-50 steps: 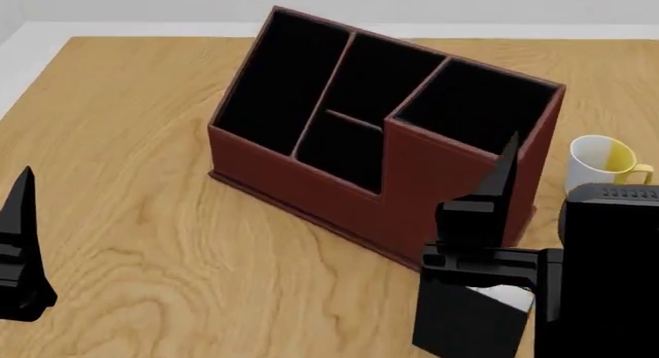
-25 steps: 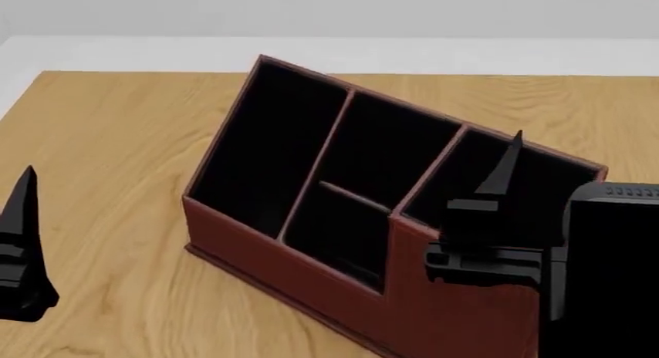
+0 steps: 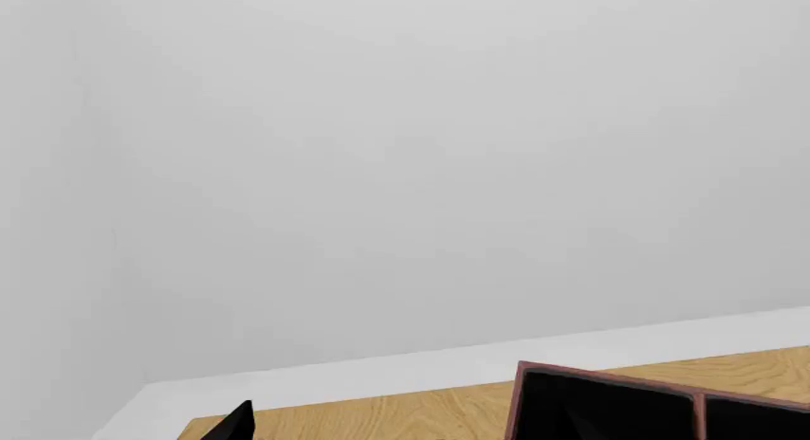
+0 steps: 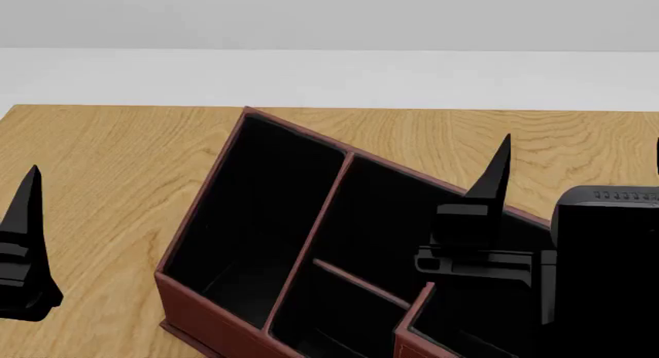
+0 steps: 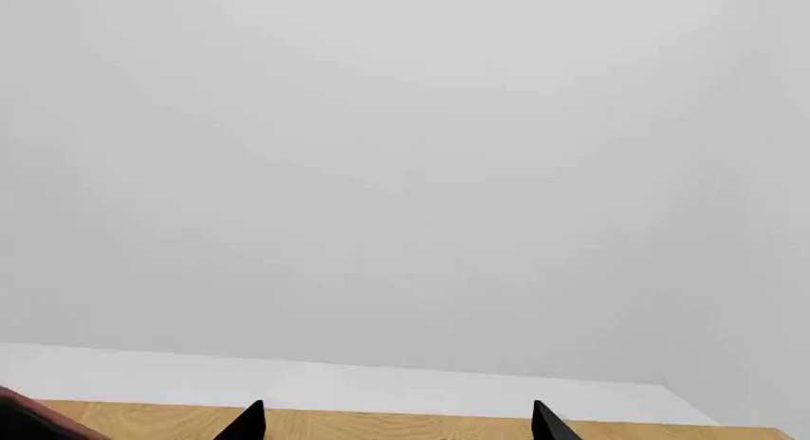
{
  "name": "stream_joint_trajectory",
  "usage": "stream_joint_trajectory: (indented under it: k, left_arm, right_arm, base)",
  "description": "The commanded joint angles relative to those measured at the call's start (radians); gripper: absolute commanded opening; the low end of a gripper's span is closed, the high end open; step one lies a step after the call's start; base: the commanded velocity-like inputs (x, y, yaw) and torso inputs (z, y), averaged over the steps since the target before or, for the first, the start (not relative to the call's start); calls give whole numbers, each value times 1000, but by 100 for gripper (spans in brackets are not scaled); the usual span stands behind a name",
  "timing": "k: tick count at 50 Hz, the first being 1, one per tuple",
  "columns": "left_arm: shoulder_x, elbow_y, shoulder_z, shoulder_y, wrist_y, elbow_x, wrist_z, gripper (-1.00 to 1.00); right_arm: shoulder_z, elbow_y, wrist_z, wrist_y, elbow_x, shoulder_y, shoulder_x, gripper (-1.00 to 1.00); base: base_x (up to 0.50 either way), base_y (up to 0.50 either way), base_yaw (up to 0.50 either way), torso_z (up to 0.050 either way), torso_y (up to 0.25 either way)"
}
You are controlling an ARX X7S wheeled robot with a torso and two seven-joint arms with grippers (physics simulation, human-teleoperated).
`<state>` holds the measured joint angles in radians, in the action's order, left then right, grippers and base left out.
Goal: Pick up the book and place it in the front compartment of the caddy.
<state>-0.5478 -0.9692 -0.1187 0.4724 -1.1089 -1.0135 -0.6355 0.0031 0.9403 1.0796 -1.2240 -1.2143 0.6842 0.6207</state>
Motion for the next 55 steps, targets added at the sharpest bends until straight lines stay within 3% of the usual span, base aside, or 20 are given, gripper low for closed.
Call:
stream_joint_trajectory:
  k: [1,13,25,41,55]
  left_arm:
    - [-12,-1,3,-15,17,1,-2,100]
    - [-13,13,31,-47,62,46,20,100]
    - [-18,8,38,-54,73,40,15,100]
    - [-24,8,53,-26,68,22,-7,100]
    - [-37,3,49,-24,72,-1,-22,100]
  right_arm:
    - [13,-3,8,-6,-106,11,28,100]
    - [-1,-66,192,-24,-551,139,213,100]
    - [-177,-91,362,53,-966,340,439,100]
    - [-464,-81,458,92,-1386,686,552,100]
    - [-694,21,468,155,-1581,913,592,100]
  base:
    - [0,0,0,0,0]
    - [0,0,0,0,0]
    - [0,0,0,0,0]
    - [0,0,0,0,0]
    - [0,0,0,0,0]
